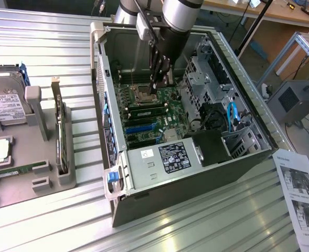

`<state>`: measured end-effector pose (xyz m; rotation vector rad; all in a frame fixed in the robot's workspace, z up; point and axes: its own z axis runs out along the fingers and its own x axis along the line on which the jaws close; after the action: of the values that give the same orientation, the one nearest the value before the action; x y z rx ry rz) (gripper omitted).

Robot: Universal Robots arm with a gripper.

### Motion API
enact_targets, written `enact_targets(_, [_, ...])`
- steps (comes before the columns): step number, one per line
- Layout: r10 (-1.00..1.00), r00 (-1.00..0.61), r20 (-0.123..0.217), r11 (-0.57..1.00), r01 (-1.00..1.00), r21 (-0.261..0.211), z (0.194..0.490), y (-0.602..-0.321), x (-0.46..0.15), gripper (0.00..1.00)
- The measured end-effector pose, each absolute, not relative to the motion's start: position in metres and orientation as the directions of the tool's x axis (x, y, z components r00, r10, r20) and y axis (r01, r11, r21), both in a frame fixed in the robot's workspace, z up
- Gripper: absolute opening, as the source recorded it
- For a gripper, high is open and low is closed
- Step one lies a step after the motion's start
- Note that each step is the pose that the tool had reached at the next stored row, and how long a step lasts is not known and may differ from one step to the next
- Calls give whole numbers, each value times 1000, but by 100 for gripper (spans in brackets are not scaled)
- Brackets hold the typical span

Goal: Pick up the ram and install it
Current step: 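Press down the ram until it locks into place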

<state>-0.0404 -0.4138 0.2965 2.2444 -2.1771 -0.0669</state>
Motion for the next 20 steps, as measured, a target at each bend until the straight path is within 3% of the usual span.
enact_targets(4, [-1000, 12, -21, -13, -999, 40, 296, -414, -40, 11])
enact_targets(14, [-940, -339, -21, 338, -940, 40, 296, -414, -40, 11])
enact_targets(20, [-903, -429, -21, 428, -903, 40, 295, -414, -41, 11])
